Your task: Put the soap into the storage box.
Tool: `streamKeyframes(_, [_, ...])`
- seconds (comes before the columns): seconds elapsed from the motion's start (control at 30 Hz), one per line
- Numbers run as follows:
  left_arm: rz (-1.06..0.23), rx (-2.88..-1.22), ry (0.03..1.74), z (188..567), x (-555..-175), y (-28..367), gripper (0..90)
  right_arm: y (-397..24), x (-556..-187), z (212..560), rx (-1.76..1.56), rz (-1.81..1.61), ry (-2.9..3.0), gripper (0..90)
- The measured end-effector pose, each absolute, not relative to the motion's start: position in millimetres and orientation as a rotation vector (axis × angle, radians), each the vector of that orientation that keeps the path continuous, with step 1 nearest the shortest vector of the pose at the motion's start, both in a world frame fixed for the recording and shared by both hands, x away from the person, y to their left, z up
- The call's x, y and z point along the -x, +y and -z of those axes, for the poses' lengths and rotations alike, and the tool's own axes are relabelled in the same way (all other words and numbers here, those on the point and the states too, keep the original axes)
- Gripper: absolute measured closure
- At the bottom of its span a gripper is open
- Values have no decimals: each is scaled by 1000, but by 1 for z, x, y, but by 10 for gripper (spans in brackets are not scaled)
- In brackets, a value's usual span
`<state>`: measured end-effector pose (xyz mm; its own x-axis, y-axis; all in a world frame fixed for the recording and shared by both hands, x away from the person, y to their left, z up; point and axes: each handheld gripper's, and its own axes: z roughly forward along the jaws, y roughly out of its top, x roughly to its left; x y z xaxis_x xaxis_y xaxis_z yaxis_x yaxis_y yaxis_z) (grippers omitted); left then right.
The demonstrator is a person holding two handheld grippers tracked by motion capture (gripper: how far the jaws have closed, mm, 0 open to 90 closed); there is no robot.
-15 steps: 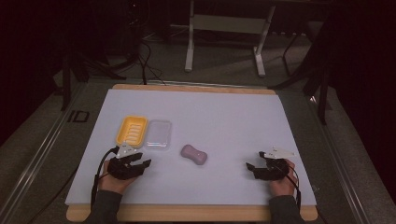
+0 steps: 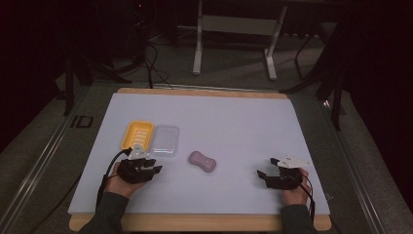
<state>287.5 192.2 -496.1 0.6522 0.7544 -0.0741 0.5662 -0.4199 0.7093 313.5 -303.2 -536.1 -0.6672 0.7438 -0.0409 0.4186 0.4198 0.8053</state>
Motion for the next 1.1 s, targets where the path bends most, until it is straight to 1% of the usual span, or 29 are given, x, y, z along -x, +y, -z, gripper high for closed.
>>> streamKeyframes(0.13, [-330,-2161,1011,494,-290,190,674,-303,-314,536,-996,-1130,2287,234])
streamKeyframes(0.17, [-328,-2165,1007,494,-290,189,697,-303,-314,536,-997,-1134,2287,234])
streamKeyframes(0.2, [-325,-2164,1002,493,-291,188,697,-303,-314,536,-997,-1134,2287,234])
streamKeyframes(0.27, [-317,-2170,1002,492,-292,187,741,-304,-314,536,-994,-1142,2287,235])
streamKeyframes(0.37, [-313,-2184,994,490,-295,184,768,-304,-314,536,-999,-1144,2286,235])
streamKeyframes(0.4, [-317,-2183,996,489,-295,183,804,-304,-313,536,-1002,-1146,2285,235])
streamKeyframes(0.43, [-318,-2187,991,488,-295,182,804,-304,-313,536,-1002,-1146,2285,235])
streamKeyframes(0.47, [-319,-2193,978,486,-296,180,843,-304,-313,536,-1000,-1147,2285,235])
streamKeyframes(0.53, [-319,-2200,971,485,-296,179,876,-304,-313,536,-999,-1149,2283,235])
streamKeyframes(0.57, [-318,-2200,966,485,-296,178,876,-304,-313,536,-999,-1149,2283,235])
streamKeyframes(0.6, [-316,-2205,961,484,-297,176,900,-305,-313,536,-1000,-1151,2280,234])
streamKeyframes(0.9, [-302,-2241,924,482,-302,168,898,-305,-313,536,-997,-1155,2276,235])
streamKeyframes(1.07, [-287,-2238,906,479,-306,165,855,-305,-312,535,-994,-1158,2272,234])
streamKeyframes(1.1, [-286,-2246,899,478,-306,163,830,-305,-312,535,-996,-1159,2271,234])
